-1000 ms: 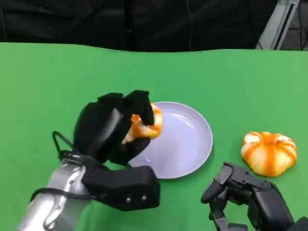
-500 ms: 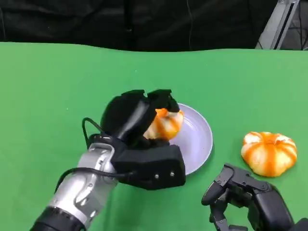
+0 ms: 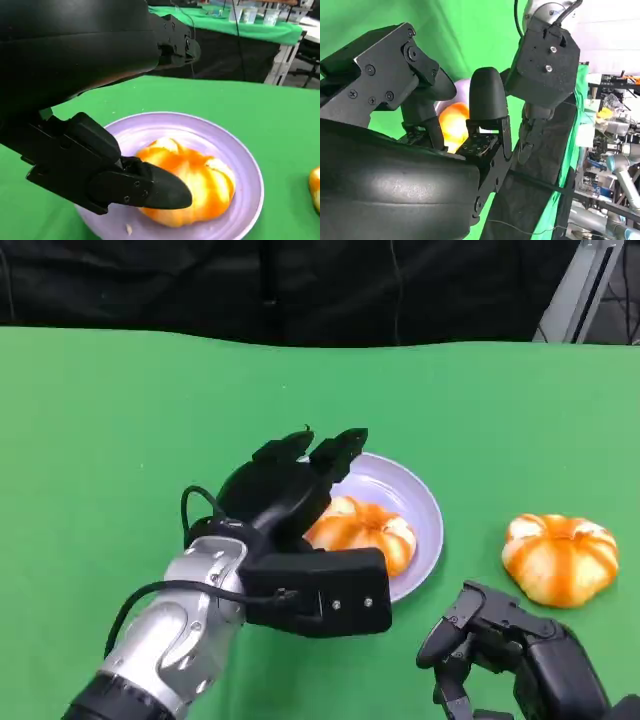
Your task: Grasp the bread from the table and place it into the plate.
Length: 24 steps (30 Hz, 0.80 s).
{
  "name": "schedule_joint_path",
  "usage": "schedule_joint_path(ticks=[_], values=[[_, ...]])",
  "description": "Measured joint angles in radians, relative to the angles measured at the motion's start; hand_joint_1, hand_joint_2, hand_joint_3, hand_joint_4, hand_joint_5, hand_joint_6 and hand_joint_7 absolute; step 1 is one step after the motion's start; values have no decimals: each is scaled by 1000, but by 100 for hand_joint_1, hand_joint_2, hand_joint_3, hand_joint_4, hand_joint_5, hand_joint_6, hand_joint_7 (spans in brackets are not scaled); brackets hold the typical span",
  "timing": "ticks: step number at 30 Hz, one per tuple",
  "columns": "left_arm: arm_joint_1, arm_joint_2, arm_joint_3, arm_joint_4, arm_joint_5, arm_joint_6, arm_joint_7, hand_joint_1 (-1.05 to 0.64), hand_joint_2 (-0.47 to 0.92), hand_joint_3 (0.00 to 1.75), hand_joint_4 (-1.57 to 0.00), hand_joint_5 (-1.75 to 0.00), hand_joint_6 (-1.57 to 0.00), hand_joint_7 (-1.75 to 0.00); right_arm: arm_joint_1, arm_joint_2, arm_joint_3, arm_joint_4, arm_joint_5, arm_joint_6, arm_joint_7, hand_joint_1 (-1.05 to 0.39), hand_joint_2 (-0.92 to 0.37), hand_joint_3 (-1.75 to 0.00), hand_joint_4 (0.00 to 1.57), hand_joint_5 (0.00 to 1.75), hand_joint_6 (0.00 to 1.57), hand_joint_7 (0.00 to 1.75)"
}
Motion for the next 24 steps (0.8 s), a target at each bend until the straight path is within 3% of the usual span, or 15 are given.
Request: schedule_joint_path(ticks=[6, 11, 12, 15, 16, 17, 20, 24], values=[[31, 21, 6, -37, -14, 2, -8, -82, 92, 46, 0, 0, 0, 0, -4, -1, -5, 0, 6, 0, 1, 4, -45, -127, 70, 167, 71, 139], [109, 48, 63, -133, -87, -45, 10, -60, 92, 34, -14, -9, -15, -7, -5, -1, -4, 0, 5, 2, 0, 3, -45, -126, 70, 166, 71, 139], [131, 50, 80, -150, -107, -59, 26, -54, 92, 32, -22, -14, -22, -11, -5, 0, -4, 0, 5, 2, 0, 3, -45, -127, 70, 166, 71, 139], [228, 54, 159, -206, -203, -151, 77, -44, 92, 32, -20, -67, -40, -15, -5, 0, -2, 1, 3, 3, -2, 3, -45, -127, 70, 166, 71, 139], [259, 58, 184, -221, -232, -185, 89, -42, 92, 32, -22, -73, -44, -16, -5, 0, -2, 1, 1, 4, -3, 3, -45, -127, 70, 166, 71, 139], [283, 64, 204, -227, -255, -217, 95, -38, 92, 31, -33, -87, -56, -22, -4, 0, -1, 1, 0, 4, -5, 3, -45, -126, 70, 166, 71, 139], [350, 90, 266, -228, -340, -343, 114, -28, 92, 29, -54, -105, -76, -33, -6, 0, 2, 1, -3, 4, -7, 3, -46, -125, 70, 166, 71, 139], [434, 94, 341, -192, -444, -578, 162, -22, 92, 29, -66, -111, -87, -39, -6, 0, 3, 1, -4, 5, -7, 2, -45, -125, 70, 167, 71, 139]])
